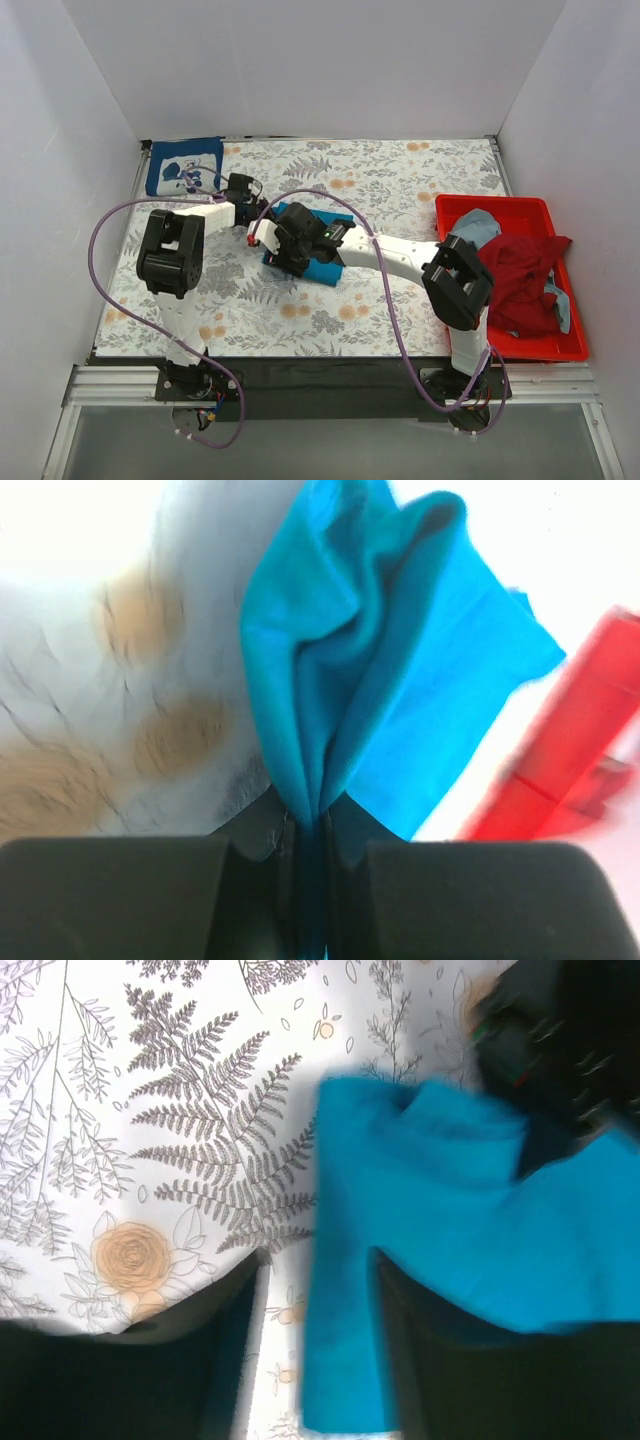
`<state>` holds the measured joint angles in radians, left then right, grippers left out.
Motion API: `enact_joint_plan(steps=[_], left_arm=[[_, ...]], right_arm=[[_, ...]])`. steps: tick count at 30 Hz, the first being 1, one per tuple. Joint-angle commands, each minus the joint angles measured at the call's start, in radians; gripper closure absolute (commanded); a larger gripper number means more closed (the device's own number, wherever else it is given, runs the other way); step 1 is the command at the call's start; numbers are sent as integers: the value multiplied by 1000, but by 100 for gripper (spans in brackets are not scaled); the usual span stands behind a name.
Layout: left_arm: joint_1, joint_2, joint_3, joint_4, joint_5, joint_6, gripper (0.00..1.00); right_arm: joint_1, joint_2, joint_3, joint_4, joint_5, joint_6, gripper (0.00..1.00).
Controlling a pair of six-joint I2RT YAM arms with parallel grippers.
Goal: Fold and stack the t-shirts
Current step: Neatly place the folded tshirt to the corner
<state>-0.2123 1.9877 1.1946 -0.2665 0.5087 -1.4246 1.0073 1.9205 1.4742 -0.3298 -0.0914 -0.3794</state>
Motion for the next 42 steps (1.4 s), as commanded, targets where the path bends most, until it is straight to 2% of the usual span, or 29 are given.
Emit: enact_joint_plan(steps=[1,4,7,10,14,15,19,28,42], left_arm=[[10,16,176,-172,-211,323,100],[11,57,290,-255,-353,516,100],[28,95,428,-261,-446,668,100],[56,152,577,-255,-463,754,100],[91,220,742,-243,-475,832,100],[102,242,829,-253,-478,846,100],[139,301,971,-275,-483,898,100],[195,235,942,-192,-458,975,100],[211,158,932,-178,-432,964,100]], right_arm=[[-67,-74,3,9,-36,48,23],[-151,-129,-46,0,-71,68,2],[-215,-173,-84,-20,-71,57,2],[-259,-204,-113,-35,-57,43,2],[-288,-227,-132,-46,-45,36,2],[-291,-229,-135,-46,-42,34,2],[-300,-233,-137,-48,-39,30,2],[-302,-221,-140,-49,-53,36,2],[-300,-216,-132,-55,-51,39,2]])
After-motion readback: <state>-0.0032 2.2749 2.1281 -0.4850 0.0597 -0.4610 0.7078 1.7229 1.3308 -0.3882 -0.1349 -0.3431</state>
